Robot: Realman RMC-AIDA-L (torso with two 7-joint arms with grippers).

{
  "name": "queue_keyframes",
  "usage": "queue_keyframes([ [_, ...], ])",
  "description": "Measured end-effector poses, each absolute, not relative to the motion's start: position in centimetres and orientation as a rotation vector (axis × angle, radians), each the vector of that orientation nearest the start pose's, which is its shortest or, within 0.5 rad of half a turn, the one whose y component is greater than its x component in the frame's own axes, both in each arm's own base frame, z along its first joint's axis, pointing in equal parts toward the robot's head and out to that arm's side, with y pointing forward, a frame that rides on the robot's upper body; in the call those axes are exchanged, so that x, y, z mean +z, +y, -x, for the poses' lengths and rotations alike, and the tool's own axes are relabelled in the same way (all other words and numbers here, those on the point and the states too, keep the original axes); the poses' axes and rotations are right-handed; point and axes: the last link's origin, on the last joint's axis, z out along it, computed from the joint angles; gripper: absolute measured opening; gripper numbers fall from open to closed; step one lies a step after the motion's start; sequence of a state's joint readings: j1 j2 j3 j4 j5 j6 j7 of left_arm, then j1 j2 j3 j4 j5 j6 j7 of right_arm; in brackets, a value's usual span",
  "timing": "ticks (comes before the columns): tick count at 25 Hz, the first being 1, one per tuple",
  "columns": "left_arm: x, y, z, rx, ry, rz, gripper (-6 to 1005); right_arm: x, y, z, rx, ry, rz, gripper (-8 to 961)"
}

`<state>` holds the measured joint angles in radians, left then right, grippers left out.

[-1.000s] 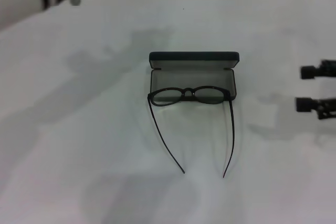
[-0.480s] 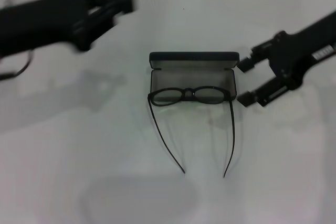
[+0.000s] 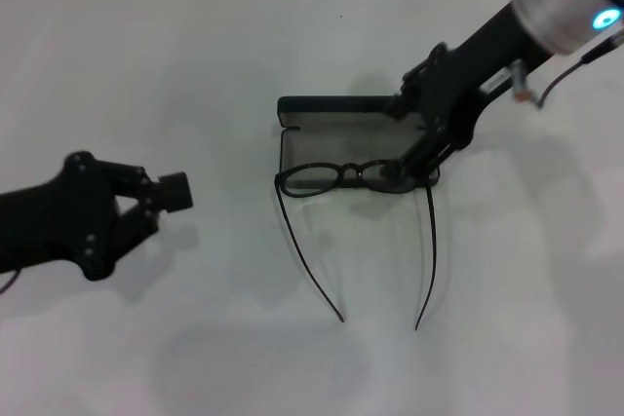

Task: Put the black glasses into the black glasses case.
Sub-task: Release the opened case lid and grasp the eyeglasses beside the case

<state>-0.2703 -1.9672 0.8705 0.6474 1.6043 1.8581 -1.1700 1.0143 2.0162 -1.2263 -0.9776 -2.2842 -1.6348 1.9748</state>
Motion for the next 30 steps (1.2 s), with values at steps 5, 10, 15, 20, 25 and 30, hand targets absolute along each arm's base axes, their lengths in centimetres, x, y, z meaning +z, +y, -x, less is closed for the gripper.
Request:
queue_keyframes([
  [5,3.2,24.9,29.5,-1.004,-0.394,2.674,42,-4.2,40.0,-7.9,-0.423,0.043,3.063,798],
  [10,2.5,24.2,29.8,-1.014,-0.383,2.661,42,-6.2,40.4,-7.4,-0.508,-0.024,3.009,791],
  [15,2.0,23.4,30.1,-1.018,-0.376,2.641,42,-7.2,40.6,-6.7,-0.523,-0.024,2.995,785],
  [20,1.1,22.9,30.1,-1.034,-0.367,2.634,42,-7.8,40.7,-6.7,-0.519,-0.014,2.998,779],
  [25,0.4,22.9,30.1,-1.040,-0.370,2.625,42,-8.6,40.5,-6.6,-0.529,-0.059,2.990,772],
  [30,-0.3,22.8,30.1,-1.033,-0.387,2.621,42,-9.7,40.2,-6.8,-0.540,-0.074,3.002,766],
])
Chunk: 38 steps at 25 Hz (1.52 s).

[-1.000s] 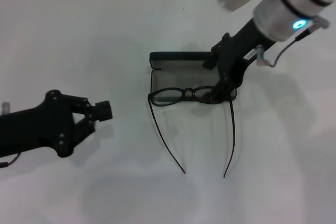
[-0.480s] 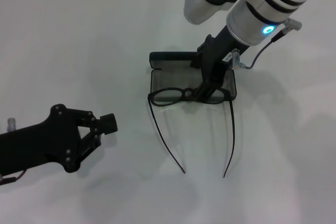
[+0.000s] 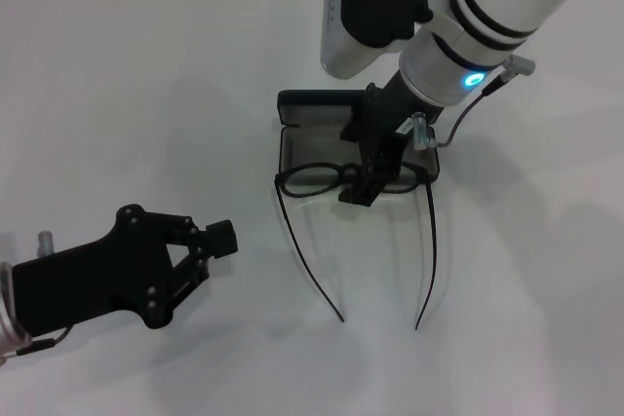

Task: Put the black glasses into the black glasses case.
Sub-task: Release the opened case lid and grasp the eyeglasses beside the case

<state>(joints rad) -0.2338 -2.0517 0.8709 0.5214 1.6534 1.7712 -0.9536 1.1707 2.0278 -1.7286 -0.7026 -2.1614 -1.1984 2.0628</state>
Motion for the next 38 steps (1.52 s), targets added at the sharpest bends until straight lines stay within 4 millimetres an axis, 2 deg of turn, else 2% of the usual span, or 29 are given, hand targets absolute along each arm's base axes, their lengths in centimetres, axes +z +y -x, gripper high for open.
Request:
queue_keyframes([
  [10,-0.8,22.5,30.0,-1.049,-0.404,2.623,42,-10.6,40.3,-8.0,-0.569,-0.132,2.960,753],
  [38,-1.2,22.2,30.0,-1.061,-0.417,2.618,43,-11.8,38.7,-7.7,-0.550,-0.135,3.031,717],
])
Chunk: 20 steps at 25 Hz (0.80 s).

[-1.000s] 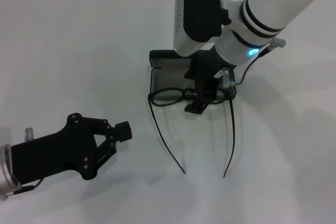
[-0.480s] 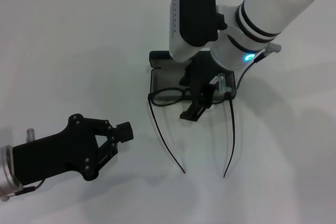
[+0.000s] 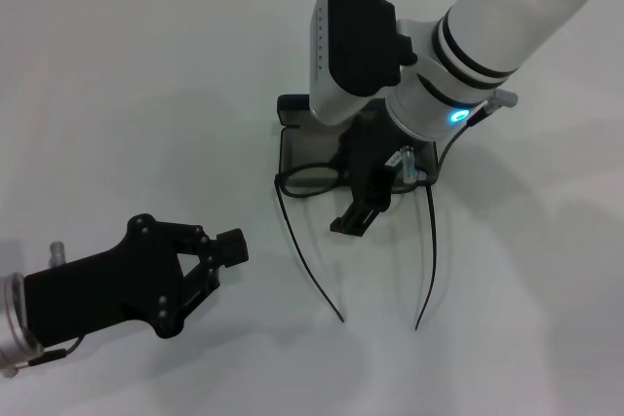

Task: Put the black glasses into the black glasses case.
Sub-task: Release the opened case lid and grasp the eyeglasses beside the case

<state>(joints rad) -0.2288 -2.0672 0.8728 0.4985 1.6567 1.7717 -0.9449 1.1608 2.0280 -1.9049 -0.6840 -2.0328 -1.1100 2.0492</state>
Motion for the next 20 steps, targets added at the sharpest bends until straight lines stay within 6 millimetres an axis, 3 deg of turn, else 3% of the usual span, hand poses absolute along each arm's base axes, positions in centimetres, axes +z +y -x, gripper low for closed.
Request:
queue_keyframes([
  [12,-1.33,22.20,29.86,-1.067,-0.421,2.614,43,-11.85,38.11,-7.80,-0.571,-0.053,3.058,702],
  [18,-1.31,22.27,29.81,-1.066,-0.410,2.614,43,-12.04,37.84,-8.22,-0.609,-0.051,3.056,474],
  [20,-1.32,22.25,29.83,-1.065,-0.407,2.613,43,-12.07,37.83,-8.26,-0.612,-0.053,3.054,447],
])
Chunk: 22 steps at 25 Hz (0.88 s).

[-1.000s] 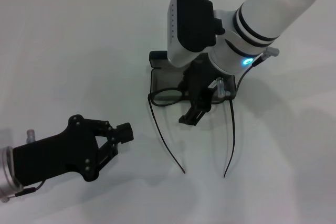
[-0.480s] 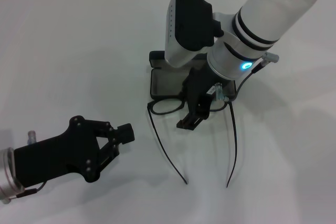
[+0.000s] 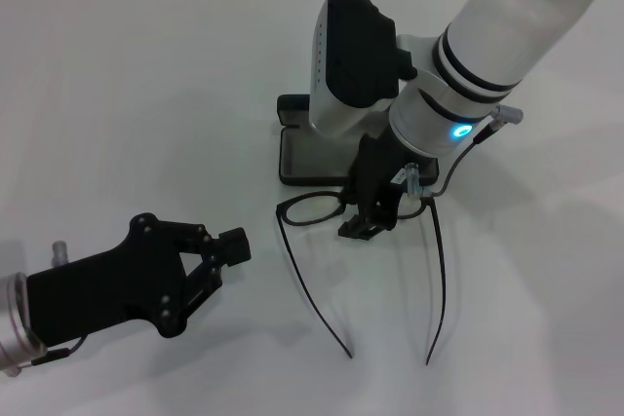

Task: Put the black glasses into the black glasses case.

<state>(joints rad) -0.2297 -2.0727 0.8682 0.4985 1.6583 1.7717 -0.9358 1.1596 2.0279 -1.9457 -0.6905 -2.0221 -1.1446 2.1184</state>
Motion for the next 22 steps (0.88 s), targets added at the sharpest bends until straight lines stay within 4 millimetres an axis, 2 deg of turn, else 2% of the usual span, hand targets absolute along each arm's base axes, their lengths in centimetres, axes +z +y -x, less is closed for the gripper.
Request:
queue_keyframes([
  [14,-1.55,22.32,29.61,-1.074,-0.404,2.617,43,-12.18,38.00,-8.27,-0.609,-0.071,3.040,235],
  [17,-1.60,22.30,29.61,-1.077,-0.409,2.615,43,-12.22,37.93,-8.38,-0.608,-0.077,3.040,236],
  [22,-1.59,22.28,29.65,-1.077,-0.411,2.614,43,-12.38,37.80,-8.44,-0.595,-0.096,3.037,127],
])
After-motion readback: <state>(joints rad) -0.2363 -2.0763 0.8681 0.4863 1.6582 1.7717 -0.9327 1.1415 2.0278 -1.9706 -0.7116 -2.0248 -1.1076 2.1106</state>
